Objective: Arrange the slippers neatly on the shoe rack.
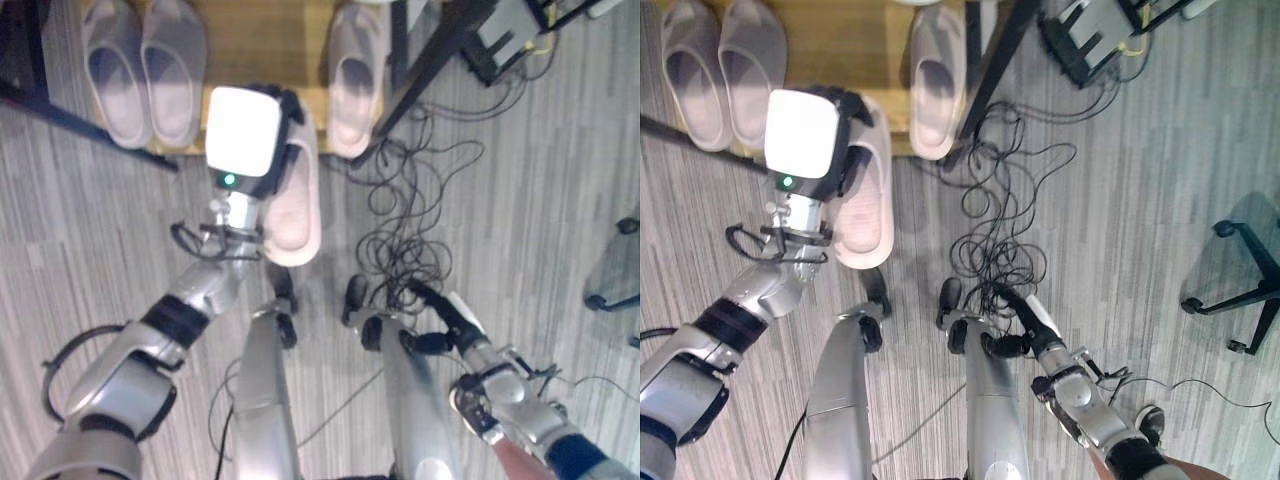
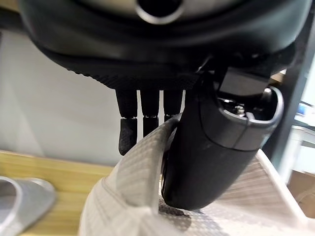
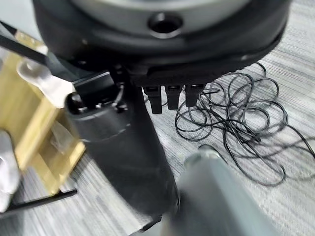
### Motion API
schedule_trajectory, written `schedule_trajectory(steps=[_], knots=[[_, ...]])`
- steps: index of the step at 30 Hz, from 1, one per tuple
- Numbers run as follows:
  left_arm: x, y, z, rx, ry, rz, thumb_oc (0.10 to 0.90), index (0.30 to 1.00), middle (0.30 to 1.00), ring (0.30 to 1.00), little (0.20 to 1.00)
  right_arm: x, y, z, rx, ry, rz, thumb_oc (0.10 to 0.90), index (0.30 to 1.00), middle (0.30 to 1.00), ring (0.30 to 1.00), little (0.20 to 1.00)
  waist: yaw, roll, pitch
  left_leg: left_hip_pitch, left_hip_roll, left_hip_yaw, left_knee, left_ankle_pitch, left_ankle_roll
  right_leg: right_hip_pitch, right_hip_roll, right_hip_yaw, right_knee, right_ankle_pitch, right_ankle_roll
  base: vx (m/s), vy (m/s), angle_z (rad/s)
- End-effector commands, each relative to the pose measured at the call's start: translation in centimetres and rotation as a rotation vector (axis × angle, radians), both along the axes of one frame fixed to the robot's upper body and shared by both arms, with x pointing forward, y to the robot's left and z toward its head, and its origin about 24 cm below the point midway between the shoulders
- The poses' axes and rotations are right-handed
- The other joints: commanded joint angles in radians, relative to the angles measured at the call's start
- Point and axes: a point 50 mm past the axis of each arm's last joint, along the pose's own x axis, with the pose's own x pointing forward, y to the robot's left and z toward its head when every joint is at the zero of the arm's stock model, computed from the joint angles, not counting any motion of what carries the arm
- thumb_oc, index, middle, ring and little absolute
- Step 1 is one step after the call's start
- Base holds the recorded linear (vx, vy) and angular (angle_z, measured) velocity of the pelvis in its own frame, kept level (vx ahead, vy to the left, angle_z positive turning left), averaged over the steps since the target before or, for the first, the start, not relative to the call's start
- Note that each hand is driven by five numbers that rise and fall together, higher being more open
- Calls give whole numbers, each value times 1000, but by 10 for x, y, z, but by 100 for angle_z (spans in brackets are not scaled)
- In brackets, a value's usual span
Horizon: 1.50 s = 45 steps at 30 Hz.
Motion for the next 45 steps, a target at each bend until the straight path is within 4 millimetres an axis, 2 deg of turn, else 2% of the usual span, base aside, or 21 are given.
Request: schedule_trajectory(steps=[1, 3, 5, 6, 11, 12, 15, 16, 18, 22, 26, 28, 29, 30, 31, 33, 34, 35, 38, 39, 45], knots=[[-20, -18, 35, -90, -251, -128, 400, 300, 300, 300, 300, -6, 24, 10, 32, -68, 147, 800, 900, 900, 900, 900, 15, 36, -22, -36, -1, -8, 71, -82, 48, 77, 19, 64, 18, -75, 94, 102, 209, -31], [-20, -19, 29, -78, -245, -121, 400, 300, 300, 300, 300, -2, 31, 5, 4, -62, 145, 800, 900, 900, 900, 900, 23, 32, -22, -34, -32, 2, 118, -155, 104, 85, -2, 94, 91, -57, 122, 235, 357, -41], [-20, -19, 28, -72, -245, -122, 400, 300, 300, 300, 300, -4, 34, 2, 2, -62, 151, 800, 900, 900, 900, 900, 21, 26, -22, -18, -46, 11, 124, -184, 126, 73, -16, 104, 141, -32, 142, 196, 269, -36], [-22, -19, 30, -79, -252, -129, 400, 300, 300, 300, 300, 0, 37, 4, 5, -79, 141, 800, 900, 900, 900, 900, 14, 33, -22, -10, -55, 9, 145, -217, 157, 11, -48, 124, 232, 67, 162, 181, 232, -21], [-21, -19, 35, -116, -265, -130, 400, 300, 300, 300, 300, 3, 44, 12, 17, -132, 141, 800, 900, 900, 900, 900, -4, 32, -22, 0, -73, 13, 186, -248, 150, -67, -51, 121, 123, 70, 145, 170, 70, -8], [-20, -21, 38, -119, -278, -132, 400, 300, 300, 300, 300, 5, 45, 16, 4, -149, 146, 800, 900, 900, 900, 900, -5, 34, -22, 9, -79, 20, 188, -268, 143, -103, -87, 107, 27, 98, 154, 195, -15, -13], [-20, -22, 33, -121, -270, -124, 400, 300, 300, 300, 300, 3, 43, 14, -42, -157, 144, 800, 900, 900, 900, 900, -15, 41, -22, -15, -83, 12, 283, -311, 153, -108, -95, 149, -26, 132, 179, 159, -65, -11], [-21, -27, 39, -140, -296, -141, 400, 300, 300, 300, 300, 1, 43, 15, -71, -166, 167, 800, 900, 900, 900, 900, -19, 52, -22, -44, -92, -11, 322, -316, 162, -125, -39, 182, 23, 101, 167, 79, -88, 8], [-20, -27, 45, -131, -314, -130, 400, 300, 300, 300, 300, 2, 42, 19, -100, -178, 191, 800, 900, 900, 900, 900, -20, 57, -22, -65, -100, -26, 362, -323, 164, -139, -10, 183, 75, 51, 144, 65, -119, 36], [-20, -22, 56, -124, -349, -105, 400, 300, 300, 300, 300, 3, 40, 32, -133, -242, 207, 800, 900, 900, 900, 900, -18, 67, -22, -138, -97, -54, 463, -355, 159, -177, 1, 171, 159, -23, 109, 59, -136, 28], [-26, -11, 92, -97, -465, -74, 400, 300, 300, 300, 300, 5, 32, 79, -104, -438, 199, 800, 900, 900, 900, 900, -15, 65, -22, -265, -64, -105, 663, -429, 177, -275, 23, 179, 318, -110, 56, 56, -104, 0], [-27, -9, 101, -94, -486, -64, 400, 300, 300, 300, 300, 3, 29, 88, -87, -468, 195, 800, 900, 900, 900, 900, -11, 68, -22, -299, -51, -117, 723, -454, 181, -303, 28, 178, 371, -138, 46, 75, -68, -16], [-29, 0, 116, -92, -523, -26, 400, 300, 300, 300, 300, 1, 24, 106, -73, -552, 174, 800, 900, 900, 900, 900, -11, 67, -22, -350, -37, -139, 820, -490, 192, -346, 35, 176, 458, -179, 30, 76, -62, -14], [-29, -1, 117, -92, -525, -28, 400, 300, 300, 300, 300, 0, 24, 106, -73, -555, 172, 800, 900, 900, 900, 900, -9, 69, -22, -360, -36, -142, 833, -497, 192, -354, 36, 174, 471, -186, 30, 136, -118, -19], [-33, 5, 135, -94, -575, -11, 400, 300, 300, 300, 300, -4, 21, 119, -38, -616, 155, 800, 900, 900, 900, 900, -10, 70, -22, -411, -24, -159, 936, -528, 198, -404, 45, 168, 569, -225, 11, 118, -88, -15], [-37, 6, 151, -67, -617, 2, 400, 300, 300, 300, 300, -8, 19, 134, -2, -676, 146, 800, 900, 900, 900, 900, -10, 70, -22, -472, -11, -174, 1052, -573, 204, -462, 51, 160, 674, -272, -5, 135, -87, -9], [-37, 6, 152, -66, -619, 0, 400, 300, 300, 300, 300, -8, 18, 134, -1, -678, 144, 800, 900, 900, 900, 900, -8, 71, -22, -481, -11, -175, 1060, -575, 204, -470, 51, 158, 682, -275, -8, 175, -51, -4], [-40, 4, 167, -40, -653, 13, 400, 300, 300, 300, 300, -13, 19, 148, 18, -719, 172, 800, 900, 900, 900, 900, -14, 71, -22, -532, -6, -184, 1163, -610, 211, -527, 55, 162, 790, -308, -17, 149, -33, -4], [-37, 2, 176, -27, -639, 33, 400, 300, 300, 300, 300, -19, 21, 160, 16, -756, 211, 800, 900, 900, 900, 900, -16, 71, -22, -595, 0, -195, 1260, -636, 216, -593, 59, 163, 888, -340, -30, 149, -24, -9], [-32, 0, 179, 2, -607, 52, 400, 300, 300, 300, 300, -22, 22, 159, 25, -728, 236, 800, 900, 900, 900, 900, -20, 61, -22, -614, 5, -201, 1322, -663, 216, -630, 63, 173, 969, -360, -35, 177, -27, -9], [-16, 10, 188, 30, -536, 163, 400, 300, 300, 300, 300, -42, 29, 167, 50, -728, 346, 800, 900, 900, 900, 900, -41, 8, -22, -614, 10, -181, 1399, -712, 223, -668, 73, 244, 1074, -405, -53, 100, -23, -5]])
